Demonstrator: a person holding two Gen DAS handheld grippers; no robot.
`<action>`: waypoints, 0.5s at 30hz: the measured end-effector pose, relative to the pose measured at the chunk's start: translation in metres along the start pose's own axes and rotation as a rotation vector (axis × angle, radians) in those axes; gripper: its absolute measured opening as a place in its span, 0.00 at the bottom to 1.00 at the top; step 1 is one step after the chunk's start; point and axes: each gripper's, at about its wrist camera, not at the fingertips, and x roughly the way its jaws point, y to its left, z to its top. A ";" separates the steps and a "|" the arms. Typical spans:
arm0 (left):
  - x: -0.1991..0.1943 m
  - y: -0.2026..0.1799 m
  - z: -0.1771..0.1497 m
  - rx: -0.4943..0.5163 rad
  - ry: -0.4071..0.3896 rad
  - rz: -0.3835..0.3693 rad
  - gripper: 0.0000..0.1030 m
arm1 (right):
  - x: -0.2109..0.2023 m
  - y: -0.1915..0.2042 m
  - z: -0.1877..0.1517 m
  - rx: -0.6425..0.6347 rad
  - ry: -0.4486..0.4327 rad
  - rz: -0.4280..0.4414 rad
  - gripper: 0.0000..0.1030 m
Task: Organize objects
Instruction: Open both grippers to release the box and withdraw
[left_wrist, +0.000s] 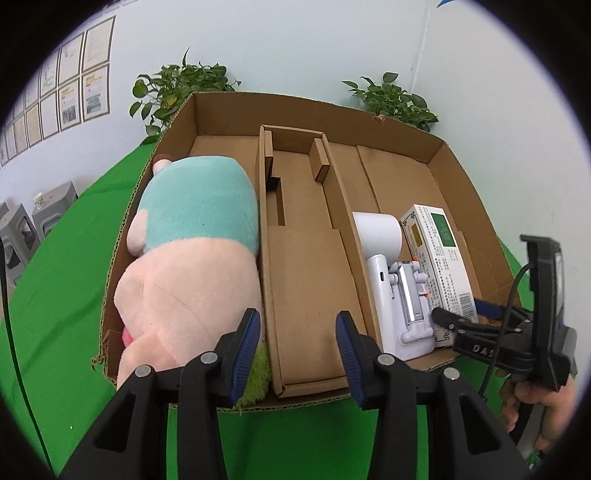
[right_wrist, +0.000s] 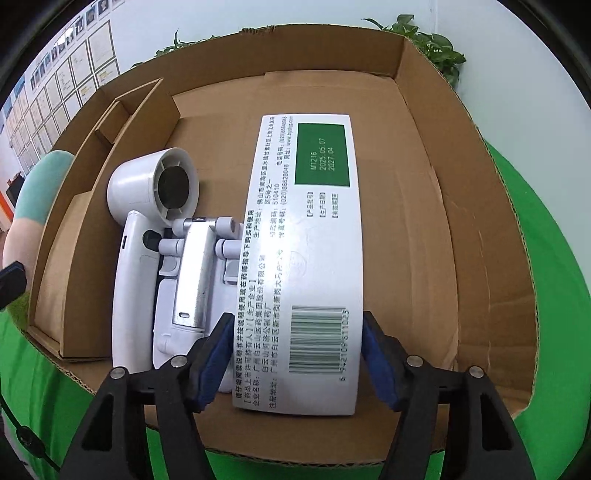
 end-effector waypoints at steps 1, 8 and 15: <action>-0.003 -0.002 -0.003 0.005 -0.013 0.009 0.40 | -0.005 -0.001 -0.001 0.002 -0.020 -0.009 0.74; -0.038 -0.008 -0.026 0.007 -0.249 0.184 0.81 | -0.074 0.015 -0.035 -0.051 -0.290 0.004 1.00; -0.010 -0.009 -0.042 0.049 -0.243 0.239 0.81 | -0.077 0.039 -0.065 -0.028 -0.352 0.027 1.00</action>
